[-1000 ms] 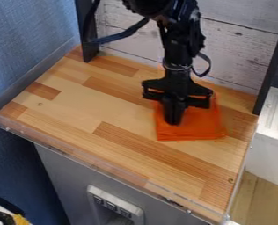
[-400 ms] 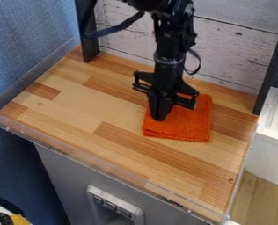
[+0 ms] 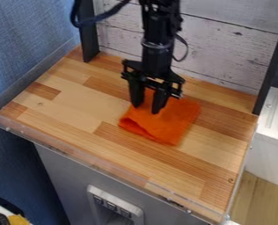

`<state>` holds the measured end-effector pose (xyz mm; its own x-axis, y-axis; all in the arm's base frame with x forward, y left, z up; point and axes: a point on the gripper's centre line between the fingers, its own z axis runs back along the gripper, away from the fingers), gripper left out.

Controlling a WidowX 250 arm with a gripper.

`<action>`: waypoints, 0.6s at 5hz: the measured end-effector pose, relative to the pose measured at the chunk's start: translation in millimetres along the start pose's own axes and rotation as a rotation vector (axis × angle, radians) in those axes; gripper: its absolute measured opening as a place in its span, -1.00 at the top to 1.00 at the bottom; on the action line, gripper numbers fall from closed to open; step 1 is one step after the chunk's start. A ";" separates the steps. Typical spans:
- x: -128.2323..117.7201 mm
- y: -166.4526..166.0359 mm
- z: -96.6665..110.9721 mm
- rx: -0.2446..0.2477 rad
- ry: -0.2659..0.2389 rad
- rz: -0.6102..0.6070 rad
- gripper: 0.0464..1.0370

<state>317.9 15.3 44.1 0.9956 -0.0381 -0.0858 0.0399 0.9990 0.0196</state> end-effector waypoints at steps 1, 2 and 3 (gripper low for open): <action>-3.5 20.9 8.4 -0.023 -0.014 -0.004 -0.91; -7.8 43.5 18.9 -0.043 -0.047 -0.004 -0.93; -10.6 58.3 30.8 -0.047 -0.091 -0.004 -0.93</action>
